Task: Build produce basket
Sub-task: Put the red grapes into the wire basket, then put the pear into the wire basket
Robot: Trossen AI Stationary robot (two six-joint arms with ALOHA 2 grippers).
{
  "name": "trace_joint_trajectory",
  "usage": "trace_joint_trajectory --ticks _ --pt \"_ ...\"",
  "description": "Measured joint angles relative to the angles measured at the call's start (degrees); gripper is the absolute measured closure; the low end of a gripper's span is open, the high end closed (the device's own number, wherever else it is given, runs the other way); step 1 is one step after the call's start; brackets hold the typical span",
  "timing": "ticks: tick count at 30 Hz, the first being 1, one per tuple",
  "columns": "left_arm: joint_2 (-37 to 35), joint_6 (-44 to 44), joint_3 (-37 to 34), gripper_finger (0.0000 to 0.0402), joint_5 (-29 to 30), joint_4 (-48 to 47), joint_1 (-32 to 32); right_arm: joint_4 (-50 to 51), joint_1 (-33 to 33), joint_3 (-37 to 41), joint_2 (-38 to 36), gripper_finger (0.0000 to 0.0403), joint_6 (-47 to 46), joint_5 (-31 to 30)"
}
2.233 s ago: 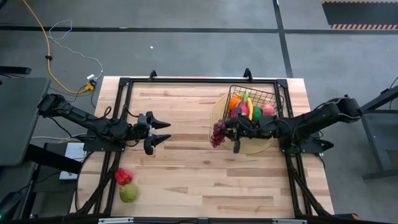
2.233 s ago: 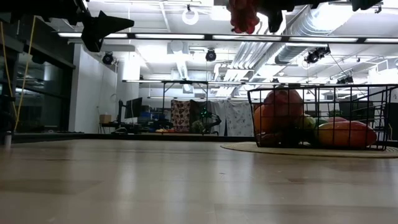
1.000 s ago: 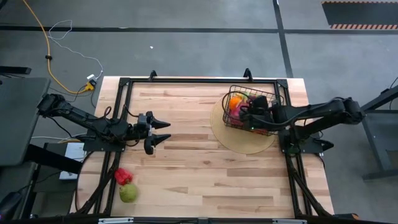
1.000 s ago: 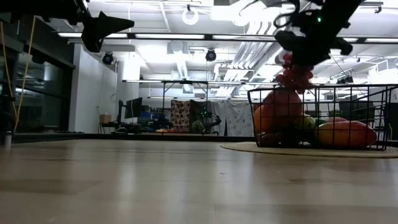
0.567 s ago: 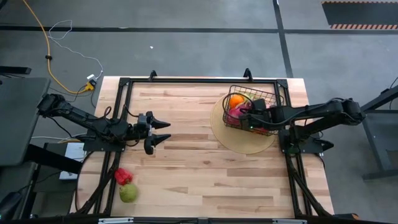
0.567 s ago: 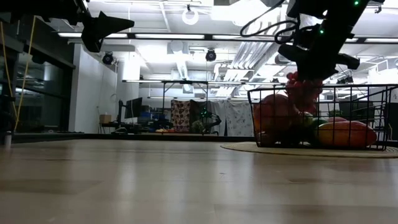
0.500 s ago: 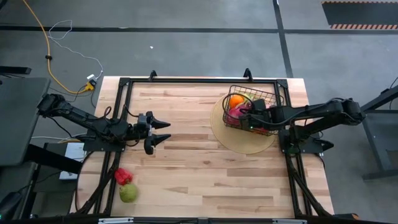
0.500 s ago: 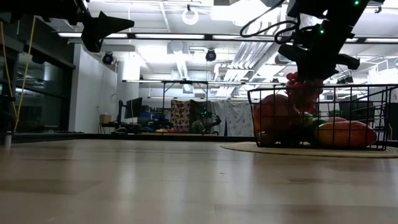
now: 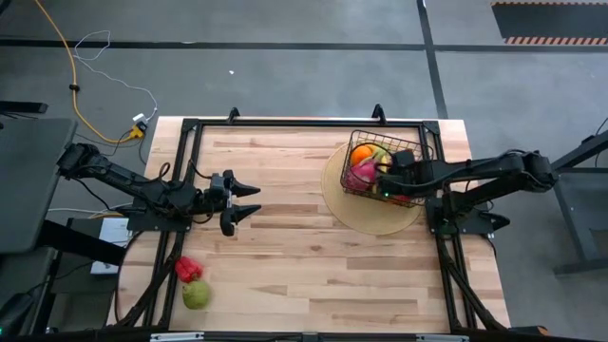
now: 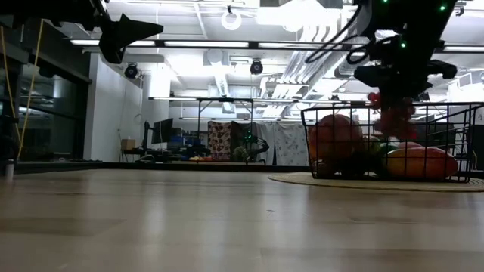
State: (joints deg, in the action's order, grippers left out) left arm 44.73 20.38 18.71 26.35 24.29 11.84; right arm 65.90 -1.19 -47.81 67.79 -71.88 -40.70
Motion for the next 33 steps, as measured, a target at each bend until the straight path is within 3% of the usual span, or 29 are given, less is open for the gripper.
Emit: trace_joint_trajectory --ticks 4,10,25,29,33 --pt "0.0 0.0 -0.01 0.0141 0.91 -0.02 0.0 0.73 -1.66 0.0 0.0 0.0283 -0.1 3.09" --pt "0.0 0.0 -0.01 0.0141 1.29 -0.04 0.0 -2.66 -1.84 0.0 0.07 0.0256 3.44 3.16" --pt "0.0 -0.2 -0.01 0.0141 1.31 -0.26 -0.02 -0.8 -1.82 -0.09 -0.81 0.014 7.98 1.63" --pt "0.0 -0.26 -0.01 0.0141 1.31 -0.3 -0.02 -6.19 2.27 -0.09 -3.4 0.0135 10.85 -0.59" --pt "0.0 -0.63 -0.01 0.0141 1.78 -0.3 -0.02 -20.54 12.75 -0.09 -4.67 0.0135 17.57 -9.1"
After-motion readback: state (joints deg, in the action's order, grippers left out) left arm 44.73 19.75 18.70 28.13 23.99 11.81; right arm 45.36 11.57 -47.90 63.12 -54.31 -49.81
